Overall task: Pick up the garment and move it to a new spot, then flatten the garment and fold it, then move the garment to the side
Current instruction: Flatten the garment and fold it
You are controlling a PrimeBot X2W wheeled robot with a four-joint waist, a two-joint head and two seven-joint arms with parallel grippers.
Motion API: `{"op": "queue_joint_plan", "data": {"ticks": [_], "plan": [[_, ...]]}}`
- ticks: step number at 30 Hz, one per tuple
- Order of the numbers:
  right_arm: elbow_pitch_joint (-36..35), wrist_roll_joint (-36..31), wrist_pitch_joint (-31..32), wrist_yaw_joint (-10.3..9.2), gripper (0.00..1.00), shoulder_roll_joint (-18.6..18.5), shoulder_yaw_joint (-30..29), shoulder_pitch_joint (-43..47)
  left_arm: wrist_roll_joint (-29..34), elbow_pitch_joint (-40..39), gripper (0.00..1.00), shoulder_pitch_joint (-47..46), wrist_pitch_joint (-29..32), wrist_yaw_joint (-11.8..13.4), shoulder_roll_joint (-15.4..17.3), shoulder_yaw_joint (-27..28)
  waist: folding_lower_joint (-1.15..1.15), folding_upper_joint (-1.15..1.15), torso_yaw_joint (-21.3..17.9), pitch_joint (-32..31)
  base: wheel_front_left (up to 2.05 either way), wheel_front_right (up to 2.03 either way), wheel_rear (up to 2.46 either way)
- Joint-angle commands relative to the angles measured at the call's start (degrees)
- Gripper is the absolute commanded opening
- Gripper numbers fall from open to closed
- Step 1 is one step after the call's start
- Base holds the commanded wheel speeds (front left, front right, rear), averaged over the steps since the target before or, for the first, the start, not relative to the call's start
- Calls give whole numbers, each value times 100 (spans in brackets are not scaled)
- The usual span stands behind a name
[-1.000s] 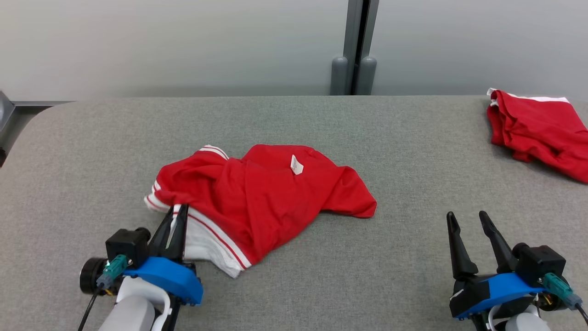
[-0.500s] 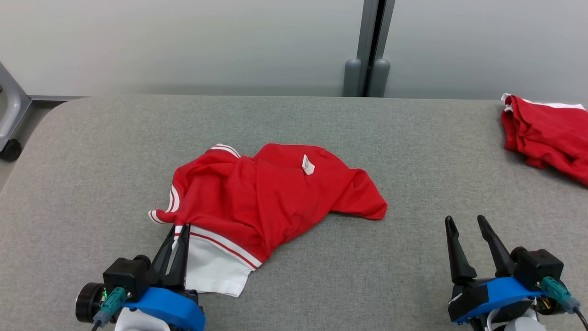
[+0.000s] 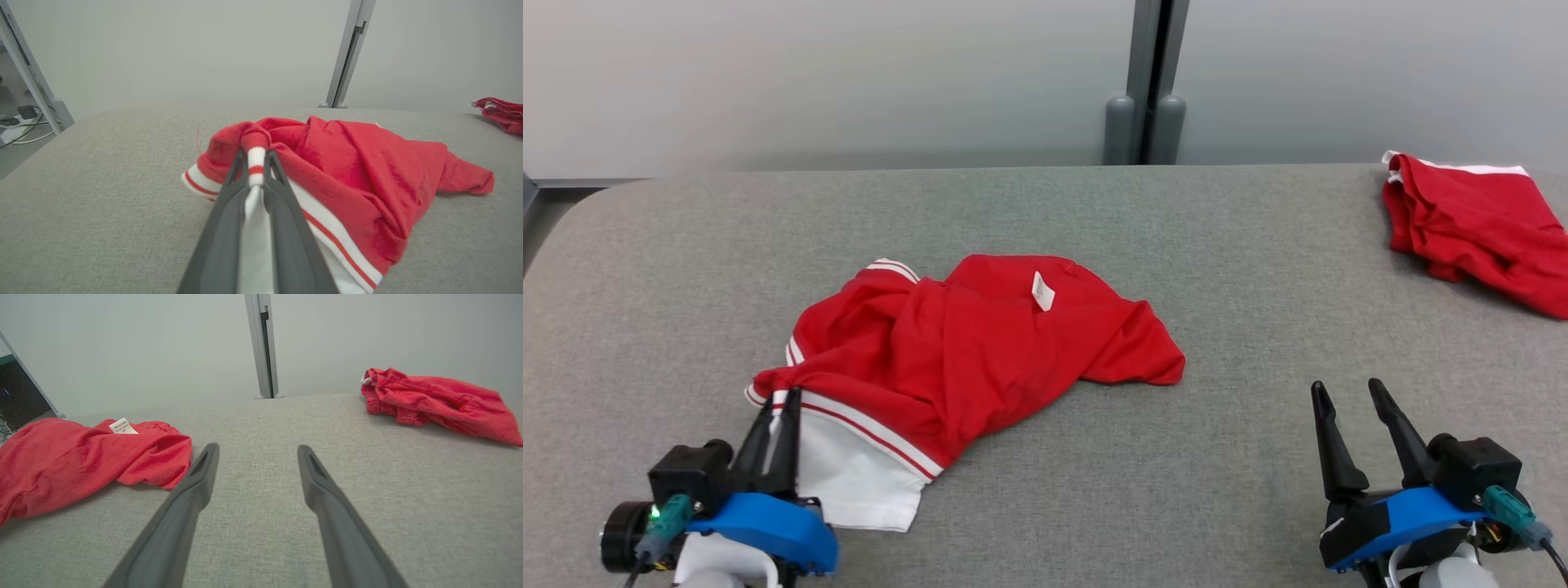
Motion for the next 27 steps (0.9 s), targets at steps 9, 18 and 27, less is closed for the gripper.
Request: {"op": "queue_joint_plan", "data": {"ticks": [9, 18, 27], "plan": [[-42, 4, -22, 2, 100, -70, -30, -117, -214, 1032, 0, -420, -202, -35, -24, 243, 0, 0, -213, 166, 0, 0, 0], [-46, -33, -24, 2, 100, -59, -146, -96, 14, 1314, 100, -626, -431, 37, -174, 512, 0, 0, -130, 179, 0, 0, 0], [-69, -55, -25, 2, 100, -24, -128, -123, 748, -116, 100, -299, -430, -13, -454, 1228, 0, 0, 9, 132, 0, 0, 0]]}}
